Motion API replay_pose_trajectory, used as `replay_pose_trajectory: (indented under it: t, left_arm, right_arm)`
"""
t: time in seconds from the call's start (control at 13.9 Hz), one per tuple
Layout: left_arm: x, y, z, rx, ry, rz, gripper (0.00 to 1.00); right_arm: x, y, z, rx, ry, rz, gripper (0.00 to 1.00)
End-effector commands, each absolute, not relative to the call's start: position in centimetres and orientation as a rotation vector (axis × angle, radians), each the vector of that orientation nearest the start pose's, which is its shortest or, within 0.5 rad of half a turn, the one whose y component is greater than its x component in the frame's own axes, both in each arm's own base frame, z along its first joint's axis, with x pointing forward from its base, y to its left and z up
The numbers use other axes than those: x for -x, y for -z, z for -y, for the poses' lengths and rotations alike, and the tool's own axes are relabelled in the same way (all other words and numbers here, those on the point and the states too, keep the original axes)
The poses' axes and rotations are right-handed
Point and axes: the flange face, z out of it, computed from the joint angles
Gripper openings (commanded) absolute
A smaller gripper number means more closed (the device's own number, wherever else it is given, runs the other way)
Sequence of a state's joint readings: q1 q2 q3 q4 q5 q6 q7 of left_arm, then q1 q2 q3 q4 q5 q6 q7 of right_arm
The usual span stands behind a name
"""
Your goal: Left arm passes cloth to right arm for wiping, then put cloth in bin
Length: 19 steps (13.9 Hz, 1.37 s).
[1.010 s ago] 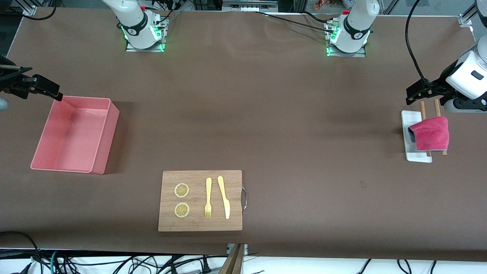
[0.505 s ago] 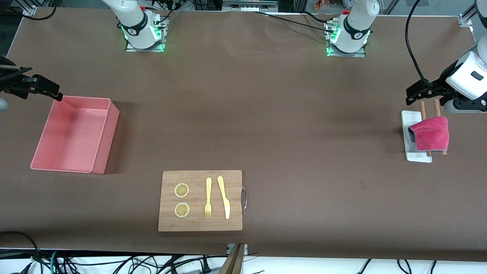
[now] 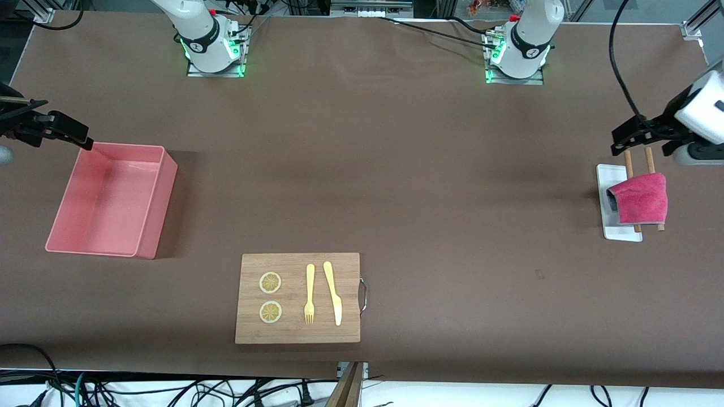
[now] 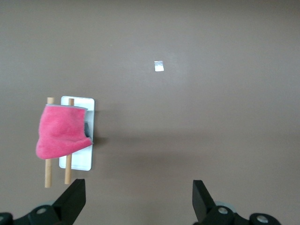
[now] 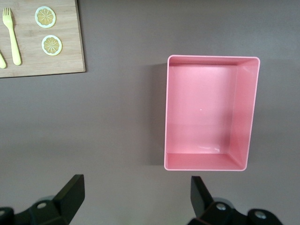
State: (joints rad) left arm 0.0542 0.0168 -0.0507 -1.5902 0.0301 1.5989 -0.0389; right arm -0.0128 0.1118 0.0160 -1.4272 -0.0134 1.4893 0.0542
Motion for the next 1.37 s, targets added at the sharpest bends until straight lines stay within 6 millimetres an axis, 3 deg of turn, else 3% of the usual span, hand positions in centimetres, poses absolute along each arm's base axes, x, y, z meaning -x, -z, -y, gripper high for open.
replay_pose_trajectory:
  t: [0.0, 0.07, 0.22, 0.43, 0.65, 0.87, 1.08, 1.3]
  left_arm:
    - [-56.3, -61.0, -3.4, 3.084, -0.050, 0.134, 1.00]
    - [-56.3, -60.6, -4.4, 3.050, -0.067, 0.144, 1.00]
    - [-57.2, -57.8, -6.2, 3.022, -0.163, 0.158, 1.00]
    - [-59.0, -52.8, -11.4, 2.952, -0.280, 0.166, 1.00]
    - [-60.5, -46.4, -17.4, 2.993, -0.337, 0.115, 1.00]
    - [-60.7, -41.8, -22.3, 3.073, -0.349, 0.040, 1.00]
    - [-60.1, -37.6, -25.2, 3.127, -0.417, 0.103, 1.00]
    - [-60.0, -33.9, -26.3, 3.168, -0.465, 0.055, 1.00]
  right_arm:
    - [-58.2, -62.4, 0.2, 3.145, -0.065, -0.083, 1.00]
    - [-58.3, -62.3, 0.1, 3.145, -0.067, -0.080, 1.00]
    - [-58.2, -62.4, 0.1, 3.145, -0.065, -0.078, 1.00]
    - [-58.3, -62.3, 0.1, 3.145, -0.070, -0.068, 1.00]
    - [-58.3, -62.3, 0.1, 3.145, -0.067, -0.066, 1.00]
    - [-58.2, -62.4, 0.1, 3.145, -0.067, -0.068, 1.00]
    - [-58.3, -62.3, 0.0, 3.147, -0.070, -0.052, 1.00]
    - [-58.2, -62.3, -0.1, 3.148, -0.070, -0.052, 1.00]
